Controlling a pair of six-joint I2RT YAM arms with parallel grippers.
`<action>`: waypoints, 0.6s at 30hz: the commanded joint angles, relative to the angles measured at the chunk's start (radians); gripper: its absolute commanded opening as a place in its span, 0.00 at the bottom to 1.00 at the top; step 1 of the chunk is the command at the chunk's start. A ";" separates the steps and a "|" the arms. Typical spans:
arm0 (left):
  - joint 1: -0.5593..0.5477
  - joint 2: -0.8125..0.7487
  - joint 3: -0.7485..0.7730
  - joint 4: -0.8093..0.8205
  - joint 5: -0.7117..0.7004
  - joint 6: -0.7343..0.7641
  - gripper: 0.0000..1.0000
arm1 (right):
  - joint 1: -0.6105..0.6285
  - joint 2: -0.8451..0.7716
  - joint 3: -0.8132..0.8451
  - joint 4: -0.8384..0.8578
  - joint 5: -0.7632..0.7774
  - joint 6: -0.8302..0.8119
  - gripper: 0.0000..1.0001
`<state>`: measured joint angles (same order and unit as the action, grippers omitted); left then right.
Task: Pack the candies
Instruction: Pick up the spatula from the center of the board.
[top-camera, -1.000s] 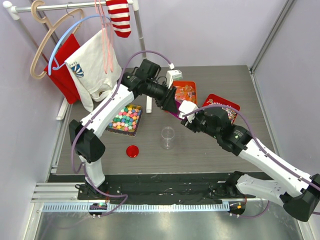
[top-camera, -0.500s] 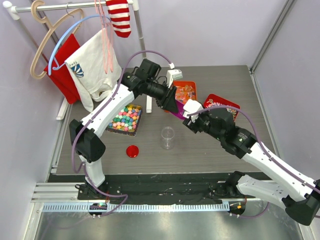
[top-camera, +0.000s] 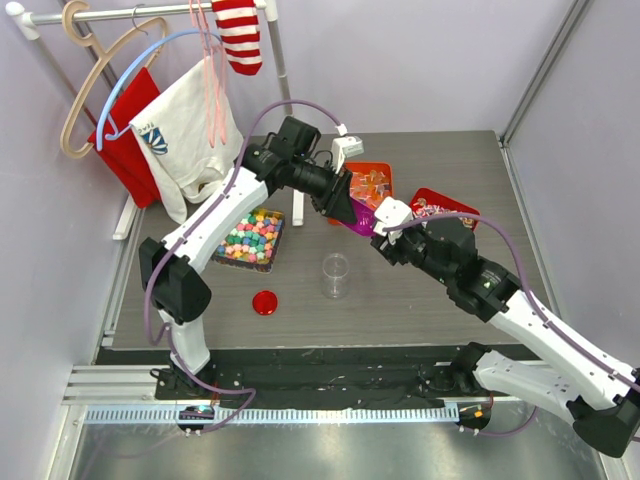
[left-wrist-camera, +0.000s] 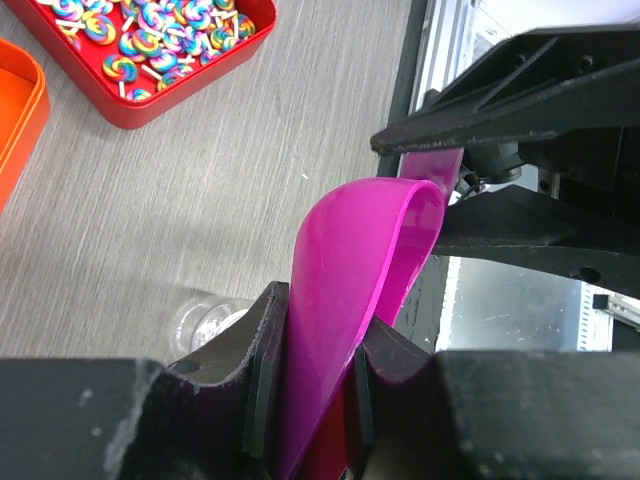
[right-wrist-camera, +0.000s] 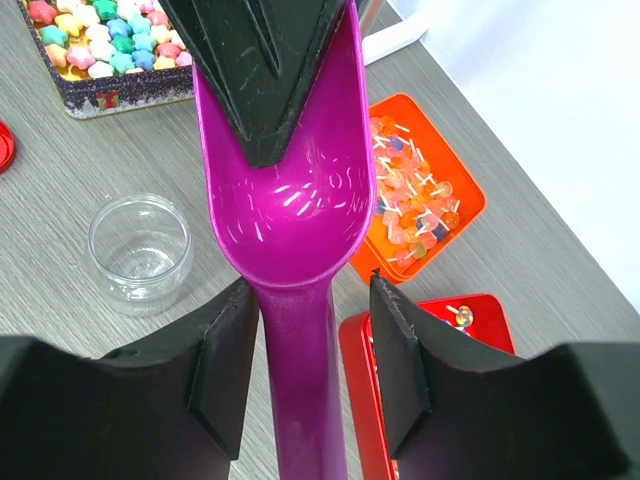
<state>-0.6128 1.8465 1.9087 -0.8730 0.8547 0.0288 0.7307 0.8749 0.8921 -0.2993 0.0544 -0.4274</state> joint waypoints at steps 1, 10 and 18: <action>-0.001 0.013 0.000 0.009 0.021 -0.012 0.00 | -0.005 -0.001 0.007 0.144 0.013 0.050 0.50; -0.001 0.022 0.000 0.015 0.029 -0.020 0.00 | -0.007 0.027 0.005 0.184 0.035 0.058 0.27; -0.001 0.016 0.000 0.016 0.032 -0.021 0.00 | -0.010 0.045 -0.016 0.213 0.065 0.061 0.26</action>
<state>-0.5972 1.8652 1.9087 -0.8558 0.8513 0.0151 0.7311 0.9123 0.8707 -0.2562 0.0540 -0.4007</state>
